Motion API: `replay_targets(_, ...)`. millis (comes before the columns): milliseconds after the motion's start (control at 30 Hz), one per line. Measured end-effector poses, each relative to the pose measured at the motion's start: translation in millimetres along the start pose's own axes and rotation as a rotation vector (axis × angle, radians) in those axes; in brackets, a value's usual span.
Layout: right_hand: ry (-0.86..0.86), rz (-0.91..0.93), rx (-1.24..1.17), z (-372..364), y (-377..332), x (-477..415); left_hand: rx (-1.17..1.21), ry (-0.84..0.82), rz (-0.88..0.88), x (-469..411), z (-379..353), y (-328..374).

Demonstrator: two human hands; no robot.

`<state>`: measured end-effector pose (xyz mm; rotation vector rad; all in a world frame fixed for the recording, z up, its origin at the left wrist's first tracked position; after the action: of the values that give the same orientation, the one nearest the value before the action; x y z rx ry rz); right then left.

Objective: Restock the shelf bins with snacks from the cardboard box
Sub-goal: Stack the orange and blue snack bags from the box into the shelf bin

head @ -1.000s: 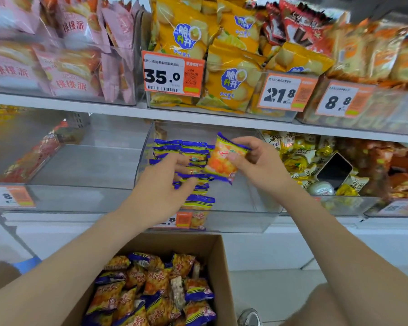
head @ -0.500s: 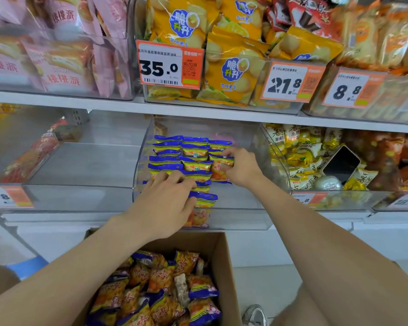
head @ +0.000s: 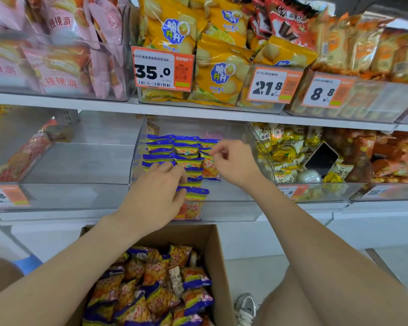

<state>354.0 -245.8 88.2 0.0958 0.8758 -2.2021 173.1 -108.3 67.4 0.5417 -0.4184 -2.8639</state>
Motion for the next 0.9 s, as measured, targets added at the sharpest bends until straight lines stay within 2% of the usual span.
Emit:
replay_targets(67,-0.262,0.013,-0.206,10,-32,22,0.085,0.049,0.010,10,10,5)
replay_targets(133,-0.582,0.007,-0.286,10,-56,49,0.139,0.023,0.024,25,16,9)
replay_targets(233,-0.961,-0.055,-0.166,-7,-62,90,0.056,-0.258,0.006,50,5,1)
replay_targets(300,-1.104,-0.051,0.010,-28,-52,113,-0.064,-0.494,0.011,65,-13,-11)
replay_targets(367,-1.119,0.011,0.263,-54,-31,131,-0.136,-0.672,0.042,79,-34,-24)
replay_targets(467,-0.981,0.035,0.466,-92,-1,156,-0.137,-0.800,0.110,97,-64,-44)
replay_targets(533,-0.940,0.018,0.461,-111,6,172,-0.141,-0.891,0.145,110,-84,-54)
replay_targets(667,-1.009,0.044,0.392,-142,7,200,-0.190,-1.164,0.155,148,-121,-59)
replay_targets(733,-0.986,0.065,0.398,-155,11,211,-0.218,-1.261,0.157,165,-134,-56)
replay_targets(900,-0.966,0.121,0.413,-173,24,223,-0.217,-1.323,0.166,181,-152,-64)
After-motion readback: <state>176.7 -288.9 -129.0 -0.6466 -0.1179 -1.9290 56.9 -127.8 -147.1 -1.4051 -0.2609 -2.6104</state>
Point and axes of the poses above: each hand's wrist, its own x-axis away from the middle knuckle, its own z-axis out of the back of the hand, y = z × x, the point moved 1 cm from there along -x, towards the middle knuckle, and after that the axes turned 3 degrees about z, right-handed, at the moved point
